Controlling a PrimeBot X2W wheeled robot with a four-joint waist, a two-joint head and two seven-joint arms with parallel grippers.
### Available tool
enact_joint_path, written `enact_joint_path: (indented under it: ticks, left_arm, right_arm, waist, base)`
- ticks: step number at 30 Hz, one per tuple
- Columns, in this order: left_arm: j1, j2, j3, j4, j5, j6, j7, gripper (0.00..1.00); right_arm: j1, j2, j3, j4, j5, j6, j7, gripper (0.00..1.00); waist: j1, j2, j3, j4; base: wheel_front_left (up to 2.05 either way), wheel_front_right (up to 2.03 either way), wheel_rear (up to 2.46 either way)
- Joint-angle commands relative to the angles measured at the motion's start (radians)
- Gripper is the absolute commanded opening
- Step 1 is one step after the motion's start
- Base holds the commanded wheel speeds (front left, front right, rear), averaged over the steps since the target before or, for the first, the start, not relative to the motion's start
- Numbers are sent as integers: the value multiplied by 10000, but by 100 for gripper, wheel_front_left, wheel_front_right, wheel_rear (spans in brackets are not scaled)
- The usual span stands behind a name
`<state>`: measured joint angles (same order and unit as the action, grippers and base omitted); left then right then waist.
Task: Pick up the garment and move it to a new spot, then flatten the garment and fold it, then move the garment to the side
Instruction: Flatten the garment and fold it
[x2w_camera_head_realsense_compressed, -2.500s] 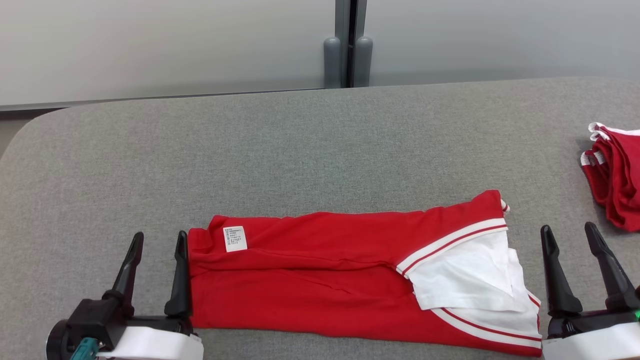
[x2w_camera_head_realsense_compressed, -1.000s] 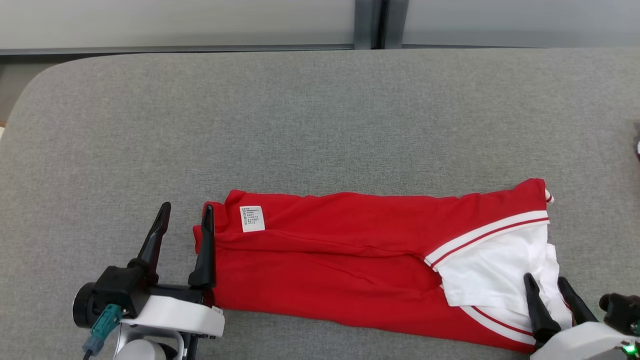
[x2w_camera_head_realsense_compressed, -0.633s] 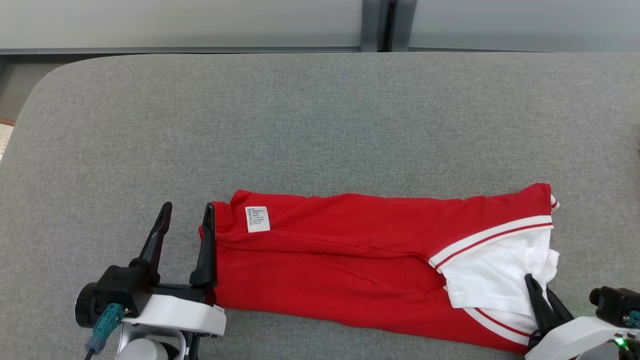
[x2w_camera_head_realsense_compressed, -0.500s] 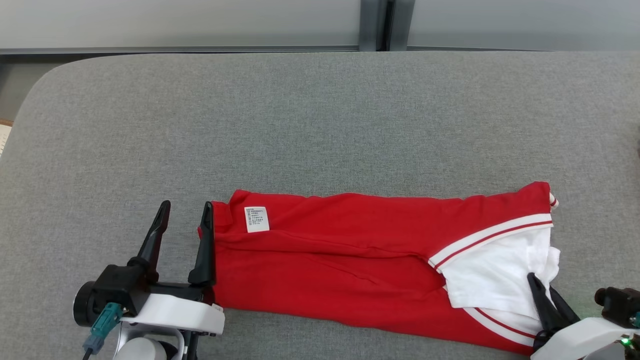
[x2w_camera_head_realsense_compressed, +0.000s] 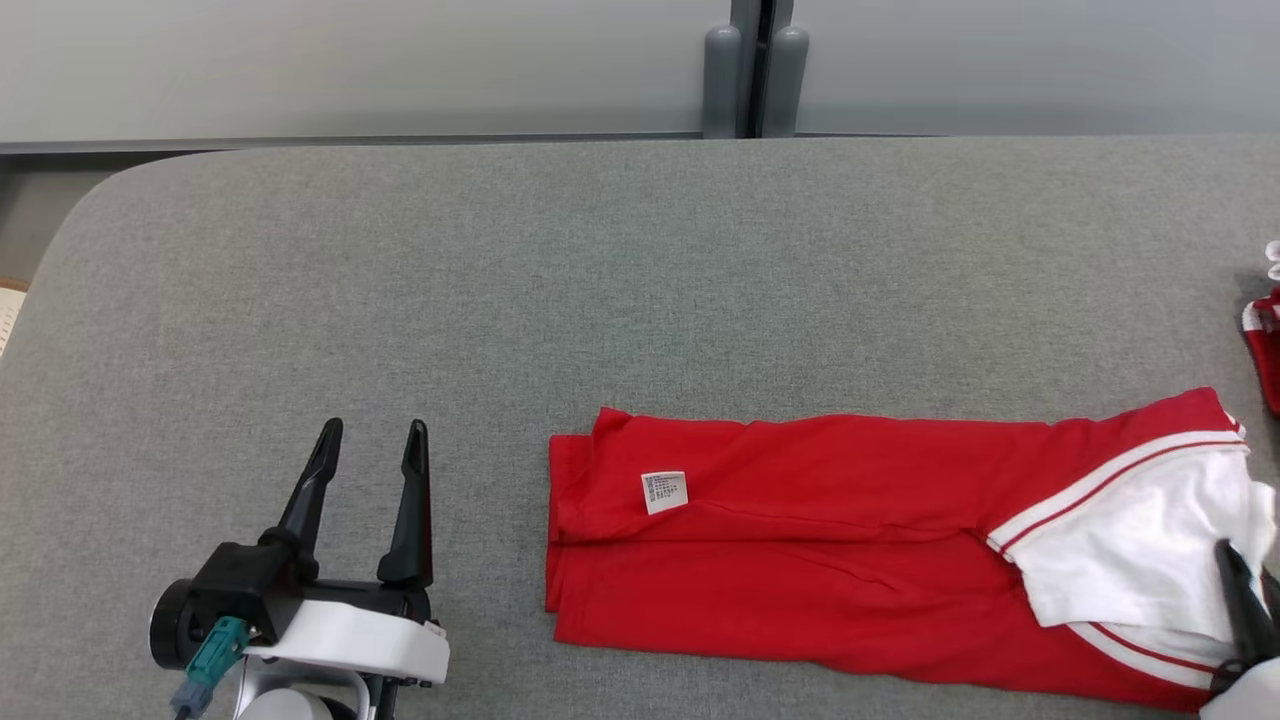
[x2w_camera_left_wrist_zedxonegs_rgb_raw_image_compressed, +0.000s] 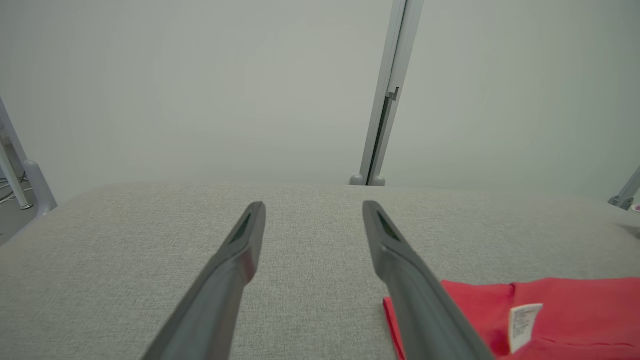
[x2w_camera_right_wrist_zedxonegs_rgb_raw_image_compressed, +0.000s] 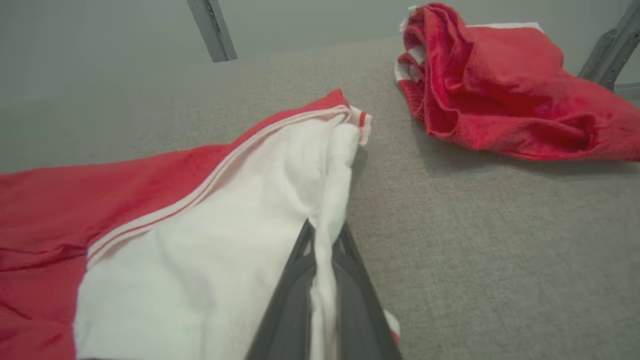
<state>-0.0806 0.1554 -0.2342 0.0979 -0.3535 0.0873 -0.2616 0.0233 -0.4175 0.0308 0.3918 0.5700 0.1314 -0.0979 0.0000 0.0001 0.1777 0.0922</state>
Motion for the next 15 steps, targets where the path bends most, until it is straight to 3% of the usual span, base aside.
enact_joint_path:
  ticks: [1,5,10,15]
  left_arm:
    - [94,45,60,17,18,-44,-41,100]
    - [139,33,22,38,45,-60,-41,100]
    - [45,4,-139,142,29,-158,-33,100]
    - [-188,-81,-295,232,15,-245,-19,100]
  right_arm:
    - [-36,-7,17,-286,-212,-14,21,0]
    - [-236,7,370,-2072,-972,-8,732,0]
    - [-621,498,1332,-4387,-1680,-8,2216,0]
    - [-1181,1304,2894,-5220,-1678,-8,3107,0]
  waist:
    - [0,-1,-85,-57]
    - [0,-1,-275,-103]
    - [0,-1,-447,54]
    - [0,-1,-416,414]
  base:
    - [0,0,0]
    - [0,0,0]
    - [0,0,0]
    - [0,0,0]
